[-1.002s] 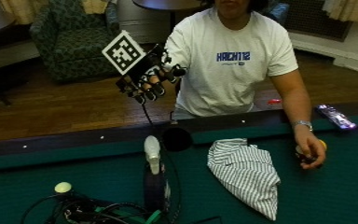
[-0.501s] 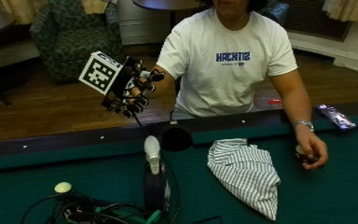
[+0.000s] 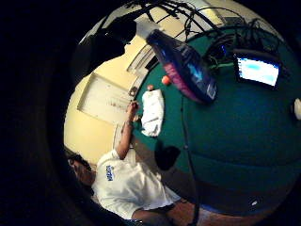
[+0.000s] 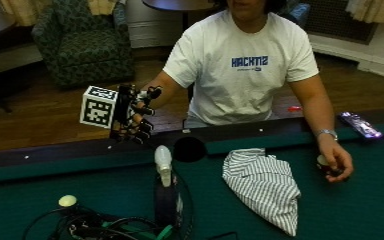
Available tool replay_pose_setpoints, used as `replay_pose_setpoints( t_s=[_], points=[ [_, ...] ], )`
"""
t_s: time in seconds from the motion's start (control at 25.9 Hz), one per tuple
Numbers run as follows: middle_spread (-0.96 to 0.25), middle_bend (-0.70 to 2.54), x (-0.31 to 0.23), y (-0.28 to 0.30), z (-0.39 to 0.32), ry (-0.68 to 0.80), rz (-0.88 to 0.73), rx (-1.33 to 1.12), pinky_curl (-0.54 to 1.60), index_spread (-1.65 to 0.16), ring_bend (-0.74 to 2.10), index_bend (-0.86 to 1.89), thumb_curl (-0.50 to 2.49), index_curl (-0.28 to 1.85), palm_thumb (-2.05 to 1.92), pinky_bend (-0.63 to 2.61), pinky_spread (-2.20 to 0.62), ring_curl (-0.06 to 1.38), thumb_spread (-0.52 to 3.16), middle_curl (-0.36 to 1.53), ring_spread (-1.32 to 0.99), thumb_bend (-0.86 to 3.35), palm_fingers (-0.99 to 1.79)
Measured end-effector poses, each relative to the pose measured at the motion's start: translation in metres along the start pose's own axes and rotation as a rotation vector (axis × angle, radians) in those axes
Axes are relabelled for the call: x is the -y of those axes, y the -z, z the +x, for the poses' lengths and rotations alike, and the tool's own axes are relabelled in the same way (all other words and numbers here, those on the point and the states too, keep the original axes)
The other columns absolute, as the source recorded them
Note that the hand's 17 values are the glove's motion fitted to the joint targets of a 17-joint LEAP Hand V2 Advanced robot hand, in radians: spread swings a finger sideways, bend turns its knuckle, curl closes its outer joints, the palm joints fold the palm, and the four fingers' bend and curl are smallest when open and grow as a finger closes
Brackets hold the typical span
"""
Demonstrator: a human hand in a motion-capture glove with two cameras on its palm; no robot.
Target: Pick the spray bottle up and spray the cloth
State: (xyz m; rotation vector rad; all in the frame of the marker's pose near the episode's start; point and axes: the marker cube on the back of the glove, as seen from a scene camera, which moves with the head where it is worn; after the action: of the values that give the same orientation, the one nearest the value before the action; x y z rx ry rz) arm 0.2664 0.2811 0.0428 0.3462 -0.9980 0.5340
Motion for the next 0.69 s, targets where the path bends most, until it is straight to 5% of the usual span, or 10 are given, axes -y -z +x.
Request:
replay_pose_setpoints(
  t_s=[0.46, 0.69],
  points=[
    [-0.15, 0.23, -0.002, 0.025, 0.041, -0.094, 0.280, -0.001, 0.35, -0.41, 0.41, 0.10, 0.35, 0.26, 0.74, 0.28, 0.13, 0.33, 1.10, 0.34, -0.12, 0.08, 0.84],
    [-0.17, 0.23, 0.012, 0.017, 0.050, -0.136, 0.285, -0.024, 0.37, -0.40, 0.43, 0.11, 0.37, 0.26, 0.82, 0.27, 0.07, 0.36, 1.06, 0.36, -0.14, 0.07, 0.82]
  ],
)
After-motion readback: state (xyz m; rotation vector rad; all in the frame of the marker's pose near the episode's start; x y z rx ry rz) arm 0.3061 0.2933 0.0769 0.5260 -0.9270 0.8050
